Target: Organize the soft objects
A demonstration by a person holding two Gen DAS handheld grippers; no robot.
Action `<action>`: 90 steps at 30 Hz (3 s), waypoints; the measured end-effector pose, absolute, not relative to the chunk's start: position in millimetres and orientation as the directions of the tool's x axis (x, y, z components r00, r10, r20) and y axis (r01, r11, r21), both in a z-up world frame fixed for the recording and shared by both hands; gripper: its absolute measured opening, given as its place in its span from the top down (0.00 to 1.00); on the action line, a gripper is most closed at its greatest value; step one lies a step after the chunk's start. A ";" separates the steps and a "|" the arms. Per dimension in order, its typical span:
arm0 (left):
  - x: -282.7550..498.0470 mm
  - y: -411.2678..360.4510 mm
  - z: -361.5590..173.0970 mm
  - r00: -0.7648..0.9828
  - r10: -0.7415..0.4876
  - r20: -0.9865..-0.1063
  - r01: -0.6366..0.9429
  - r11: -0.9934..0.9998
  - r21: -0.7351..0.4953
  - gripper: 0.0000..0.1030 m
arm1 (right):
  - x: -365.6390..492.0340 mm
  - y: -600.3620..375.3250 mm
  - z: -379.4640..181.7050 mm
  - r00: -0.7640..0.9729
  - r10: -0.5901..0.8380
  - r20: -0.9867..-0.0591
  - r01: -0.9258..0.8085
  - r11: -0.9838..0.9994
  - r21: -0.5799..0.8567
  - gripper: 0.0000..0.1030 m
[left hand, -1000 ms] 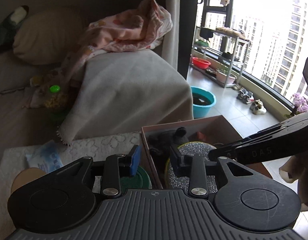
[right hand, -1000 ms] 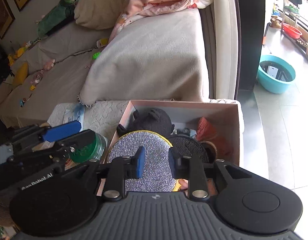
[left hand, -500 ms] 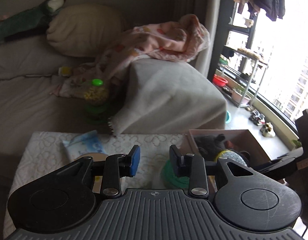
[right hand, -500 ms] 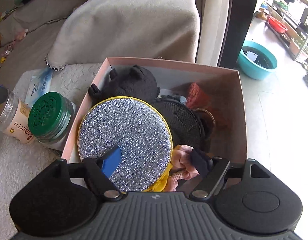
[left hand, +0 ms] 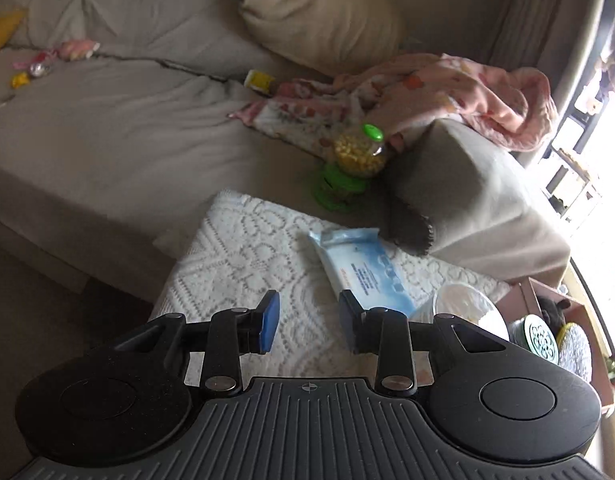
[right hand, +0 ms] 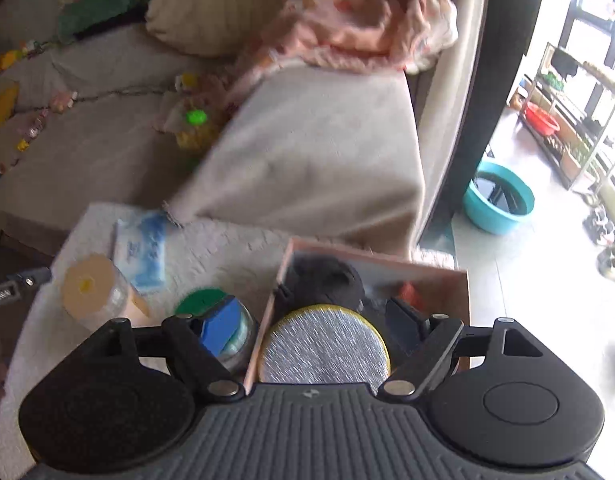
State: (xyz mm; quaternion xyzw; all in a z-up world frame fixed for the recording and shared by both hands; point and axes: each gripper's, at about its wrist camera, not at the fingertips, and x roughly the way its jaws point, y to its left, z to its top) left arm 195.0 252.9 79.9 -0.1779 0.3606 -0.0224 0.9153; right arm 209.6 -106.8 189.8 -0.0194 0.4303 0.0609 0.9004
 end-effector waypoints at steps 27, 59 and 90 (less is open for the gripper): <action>392.7 106.2 48.5 0.228 0.000 -0.974 0.120 0.992 0.028 0.65 | 233.2 -101.1 166.9 0.625 0.329 -0.707 -0.356 0.927 0.117 0.15; 342.5 214.7 54.7 0.251 -0.101 -0.963 -0.310 0.934 -0.178 0.68 | 238.9 -106.9 119.5 0.553 0.401 -0.730 -0.363 0.905 0.222 0.15; 396.2 129.6 42.9 0.232 -0.167 -0.958 0.104 0.984 -0.146 0.10 | 223.6 -117.2 110.6 0.537 0.379 -0.754 -0.336 0.915 0.221 0.15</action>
